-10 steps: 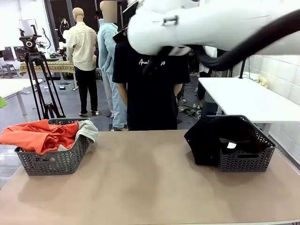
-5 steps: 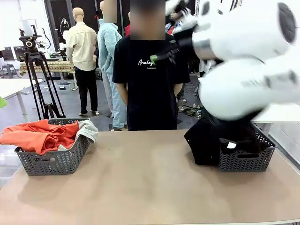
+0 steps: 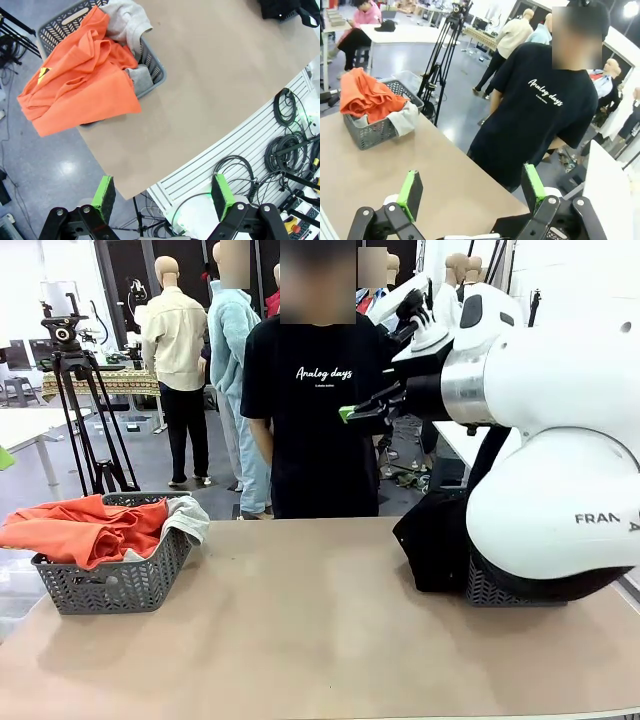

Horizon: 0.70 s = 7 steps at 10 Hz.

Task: Sort the tops and bottoms.
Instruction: Sort the clothes according to human instructions.

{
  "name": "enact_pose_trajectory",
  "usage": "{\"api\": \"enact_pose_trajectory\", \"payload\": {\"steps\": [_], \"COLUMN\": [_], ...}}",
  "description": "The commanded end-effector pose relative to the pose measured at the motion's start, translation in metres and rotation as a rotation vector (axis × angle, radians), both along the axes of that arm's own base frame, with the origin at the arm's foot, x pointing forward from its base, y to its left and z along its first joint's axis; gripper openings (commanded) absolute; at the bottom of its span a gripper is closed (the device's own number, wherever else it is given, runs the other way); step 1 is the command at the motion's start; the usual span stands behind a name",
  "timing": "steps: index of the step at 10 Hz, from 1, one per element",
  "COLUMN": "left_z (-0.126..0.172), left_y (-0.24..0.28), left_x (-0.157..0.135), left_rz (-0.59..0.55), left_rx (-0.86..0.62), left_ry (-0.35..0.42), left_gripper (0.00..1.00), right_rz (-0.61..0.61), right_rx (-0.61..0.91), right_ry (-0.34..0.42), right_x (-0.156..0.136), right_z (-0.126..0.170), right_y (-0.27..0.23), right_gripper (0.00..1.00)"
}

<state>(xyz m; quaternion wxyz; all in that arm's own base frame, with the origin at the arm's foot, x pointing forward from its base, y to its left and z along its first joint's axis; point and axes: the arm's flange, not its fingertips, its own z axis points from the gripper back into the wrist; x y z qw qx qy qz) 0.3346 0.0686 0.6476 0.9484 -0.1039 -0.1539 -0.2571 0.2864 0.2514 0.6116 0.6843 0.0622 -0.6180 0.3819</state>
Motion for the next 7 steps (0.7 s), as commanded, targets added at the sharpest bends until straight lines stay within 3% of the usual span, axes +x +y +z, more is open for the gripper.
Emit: {"api": "enact_pose_trajectory", "payload": {"steps": [1,7], "left_z": [-0.0007,-0.0007], "left_y": [0.0005,0.0005], "left_x": [-0.0011,-0.0011], "left_rz": [-0.001,-0.001], "left_rx": [-0.002,-0.002], "left_ry": [0.003,0.003], "left_gripper": [1.0,1.0], "right_rz": [0.009,0.009], "right_rx": [0.001,0.001], "right_ry": [-0.002,-0.002], "right_x": [0.0098,0.0098], "right_z": [0.0056,0.0056], "right_y": [0.001,0.001], "right_gripper": [1.0,1.0]}}
